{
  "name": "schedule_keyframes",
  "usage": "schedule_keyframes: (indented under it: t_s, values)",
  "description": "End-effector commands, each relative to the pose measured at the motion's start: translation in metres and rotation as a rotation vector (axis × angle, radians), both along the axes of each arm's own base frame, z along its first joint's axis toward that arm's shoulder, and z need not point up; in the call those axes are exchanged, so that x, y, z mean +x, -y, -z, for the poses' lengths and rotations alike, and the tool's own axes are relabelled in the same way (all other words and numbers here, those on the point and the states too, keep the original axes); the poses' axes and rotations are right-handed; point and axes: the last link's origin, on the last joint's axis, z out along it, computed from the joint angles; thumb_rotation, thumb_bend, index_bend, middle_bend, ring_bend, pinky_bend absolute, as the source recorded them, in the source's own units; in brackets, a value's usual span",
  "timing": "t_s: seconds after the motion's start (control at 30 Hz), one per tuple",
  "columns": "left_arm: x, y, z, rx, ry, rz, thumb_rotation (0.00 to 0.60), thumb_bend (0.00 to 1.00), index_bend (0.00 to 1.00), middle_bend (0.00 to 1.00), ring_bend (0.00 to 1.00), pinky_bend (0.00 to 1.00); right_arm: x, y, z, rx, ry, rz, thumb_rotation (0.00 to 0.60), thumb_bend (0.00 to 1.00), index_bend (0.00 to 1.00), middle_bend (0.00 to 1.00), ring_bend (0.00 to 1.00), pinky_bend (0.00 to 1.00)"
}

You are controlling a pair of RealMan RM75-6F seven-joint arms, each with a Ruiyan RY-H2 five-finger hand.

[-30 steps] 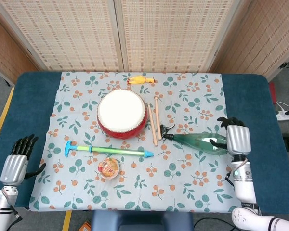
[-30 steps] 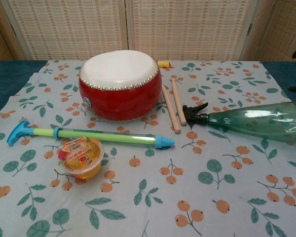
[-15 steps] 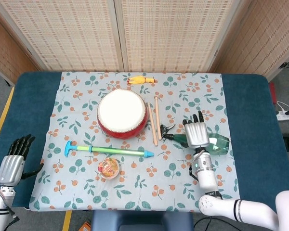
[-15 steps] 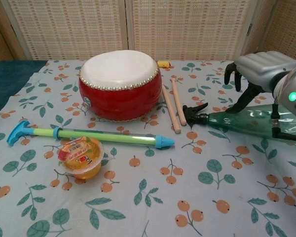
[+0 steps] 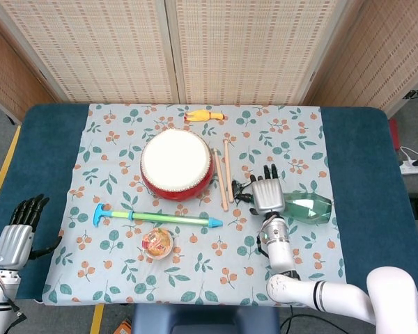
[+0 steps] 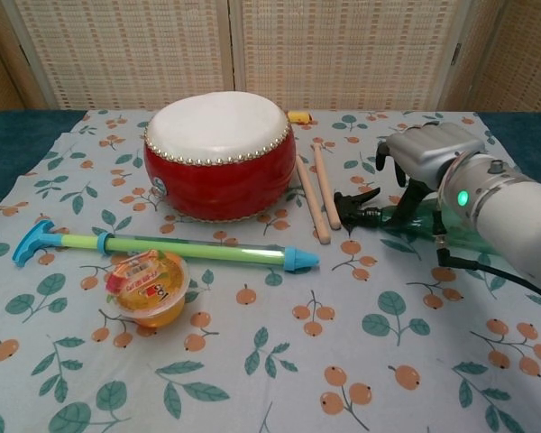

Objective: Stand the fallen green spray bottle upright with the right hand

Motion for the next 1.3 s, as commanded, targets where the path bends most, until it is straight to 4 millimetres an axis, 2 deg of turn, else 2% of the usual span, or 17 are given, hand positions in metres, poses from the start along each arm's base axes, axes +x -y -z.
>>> schedule_keyframes:
  t_s: [0.03, 0.3, 0.7, 0.87, 1.13, 1.3]
  values:
    - [0.0, 0.0, 0.0, 0.0, 0.002, 0.002, 0.6, 0.22, 0.0, 0.0, 0.0, 0.01, -0.001, 0.002, 0.006, 0.007, -0.014, 0.009, 0.6, 0.0, 0.27, 0.37, 0.06, 0.0]
    - [-0.001, -0.002, 0.001, -0.008, 0.005, 0.0, 0.6, 0.22, 0.0, 0.0, 0.0, 0.01, -0.011, 0.006, 0.018, 0.0, -0.048, 0.054, 0.6, 0.0, 0.3, 0.37, 0.06, 0.0]
    - [-0.001, -0.003, 0.002, -0.003, 0.013, 0.004, 0.6, 0.22, 0.0, 0.0, 0.0, 0.01, -0.017, 0.01, 0.023, -0.021, -0.069, 0.072, 0.6, 0.0, 0.38, 0.37, 0.07, 0.0]
    - [-0.001, -0.003, 0.002, -0.001, 0.014, 0.002, 0.6, 0.22, 0.0, 0.0, 0.0, 0.01, -0.018, 0.01, 0.025, -0.03, -0.062, 0.07, 0.6, 0.0, 0.53, 0.46, 0.17, 0.0]
    - [-0.004, -0.003, -0.001, 0.014, 0.026, 0.006, 0.6, 0.22, 0.0, 0.0, 0.0, 0.01, -0.019, 0.011, 0.027, -0.046, -0.068, 0.06, 0.6, 0.0, 0.64, 0.54, 0.22, 0.0]
    - [-0.004, -0.002, 0.0, 0.01, 0.032, 0.009, 0.6, 0.22, 0.0, 0.0, 0.0, 0.01, -0.018, 0.01, 0.024, -0.066, -0.051, 0.038, 0.6, 0.01, 0.68, 0.57, 0.23, 0.0]
